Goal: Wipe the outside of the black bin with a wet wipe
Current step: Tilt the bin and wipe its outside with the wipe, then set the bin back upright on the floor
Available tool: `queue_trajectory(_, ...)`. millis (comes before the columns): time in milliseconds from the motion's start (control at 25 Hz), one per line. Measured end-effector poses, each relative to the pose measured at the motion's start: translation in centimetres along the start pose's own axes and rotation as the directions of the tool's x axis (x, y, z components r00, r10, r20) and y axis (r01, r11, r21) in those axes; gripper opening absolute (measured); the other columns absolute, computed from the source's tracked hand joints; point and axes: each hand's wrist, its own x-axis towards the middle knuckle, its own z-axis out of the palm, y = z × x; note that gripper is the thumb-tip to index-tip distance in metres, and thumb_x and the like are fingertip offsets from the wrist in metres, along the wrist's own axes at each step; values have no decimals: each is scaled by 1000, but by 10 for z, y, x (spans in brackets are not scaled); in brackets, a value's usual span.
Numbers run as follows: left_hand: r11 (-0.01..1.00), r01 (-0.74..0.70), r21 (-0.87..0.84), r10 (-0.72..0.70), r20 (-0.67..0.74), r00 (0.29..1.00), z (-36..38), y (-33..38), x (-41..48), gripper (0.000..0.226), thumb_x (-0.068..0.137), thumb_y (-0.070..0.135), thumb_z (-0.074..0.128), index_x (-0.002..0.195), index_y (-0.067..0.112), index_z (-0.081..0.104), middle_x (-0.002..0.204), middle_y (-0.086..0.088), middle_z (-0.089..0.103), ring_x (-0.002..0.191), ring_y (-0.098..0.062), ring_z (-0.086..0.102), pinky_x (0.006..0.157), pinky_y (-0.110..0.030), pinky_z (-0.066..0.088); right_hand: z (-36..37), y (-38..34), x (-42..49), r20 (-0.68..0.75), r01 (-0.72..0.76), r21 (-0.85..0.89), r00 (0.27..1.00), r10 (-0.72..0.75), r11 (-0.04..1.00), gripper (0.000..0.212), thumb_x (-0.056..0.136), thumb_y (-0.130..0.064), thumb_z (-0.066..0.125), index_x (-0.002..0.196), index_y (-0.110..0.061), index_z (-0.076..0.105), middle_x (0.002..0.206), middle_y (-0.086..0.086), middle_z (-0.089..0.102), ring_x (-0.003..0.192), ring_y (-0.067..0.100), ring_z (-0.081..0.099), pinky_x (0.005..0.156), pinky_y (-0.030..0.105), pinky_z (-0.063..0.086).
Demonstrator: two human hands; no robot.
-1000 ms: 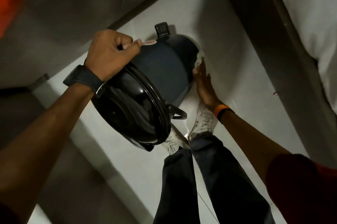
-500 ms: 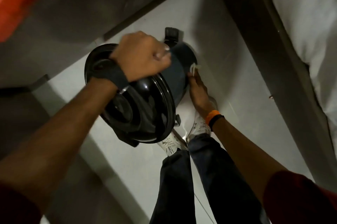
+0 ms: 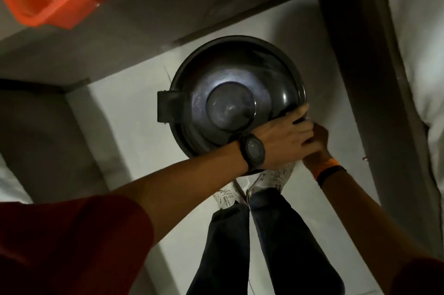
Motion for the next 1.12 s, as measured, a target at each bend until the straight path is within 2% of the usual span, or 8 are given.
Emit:
queue_trajectory(160, 923, 382, -52, -382, 3, 924, 23, 30, -37, 94, 75, 43, 67, 155, 29, 18, 165, -16, 13, 154, -39, 7, 116, -73, 4, -7, -57, 27, -80, -23, 420, 995, 62, 907, 17, 103, -5, 54, 95, -14, 66, 86, 2, 64, 75, 16, 62, 57, 25, 58)
queue_trajectory(360, 585, 783, -213, -789, 77, 610, 29, 40, -86, 133, 55, 61, 77, 157, 21, 1, 166, -20, -1, 153, -43, 1, 109, -81, 10, 38, -99, 21, 34, 94, 387, 993, -116, 917, 12, 104, -8, 57, 109, -16, 65, 108, 5, 72, 93, 20, 73, 69, 29, 66)
queue_trajectory(560, 851, 506, -141, -502, 60, 863, 35, 20, -133, 131, 57, 45, 82, 157, 25, 0, 167, -11, -7, 154, -37, -6, 108, -82, 9, 52, -69, -20, -83, 35, 423, 997, 0, 905, 8, 103, -8, 59, 100, -12, 65, 97, 3, 70, 83, 16, 70, 63, 23, 61)
queue_trajectory(640, 916, 382, -120, -382, 27, 924, 41, 9, -146, 124, 61, 32, 79, 157, 26, 1, 168, -9, -5, 155, -34, -5, 112, -78, 6, 41, -49, -32, -86, -10, 492, 994, 60, 871, 19, 104, -9, 58, 122, -10, 63, 118, 8, 71, 102, 22, 72, 81, 29, 65)
queue_trajectory(760, 952, 286, -111, -290, -22, 957, 45, 0, -154, 119, 65, 18, 76, 157, 26, 2, 168, -9, -3, 155, -33, -4, 116, -73, 6, 31, -40, -46, -125, 2, 508, 990, 71, 862, 39, 103, -7, 57, 143, -8, 57, 141, 14, 64, 127, 31, 65, 95, 39, 62)
queue_trajectory(920, 947, 295, -127, -297, 7, 955, 37, 4, -163, 128, 62, 27, 83, 157, 27, -3, 168, -10, -1, 154, -37, -2, 119, -70, 5, 24, -37, -57, -263, 12, 419, 959, 109, 908, 11, 103, -2, 55, 105, -5, 65, 133, 20, 60, 126, 37, 60, 72, 35, 64)
queue_trajectory(1040, 775, 528, -349, -579, -56, 813, 17, 17, -185, 107, 78, 62, 63, 158, 22, 2, 168, -7, 5, 156, -33, 1, 121, -68, 7, 13, -16, -62, -278, -8, 286, 956, 91, 958, 17, 106, -2, 51, 95, -2, 65, 132, 28, 59, 126, 42, 61, 86, 42, 62)
queue_trajectory(1120, 469, 663, -583, -842, -70, 534, 3, 21, -211, 83, 91, 60, 45, 157, 18, 14, 167, -4, 13, 156, -24, 5, 119, -62, 16, 9, -1, -67, -301, 6, 153, 953, 41, 988, 21, 107, -4, 53, 121, 6, 64, 137, 28, 60, 131, 46, 61, 96, 48, 59)
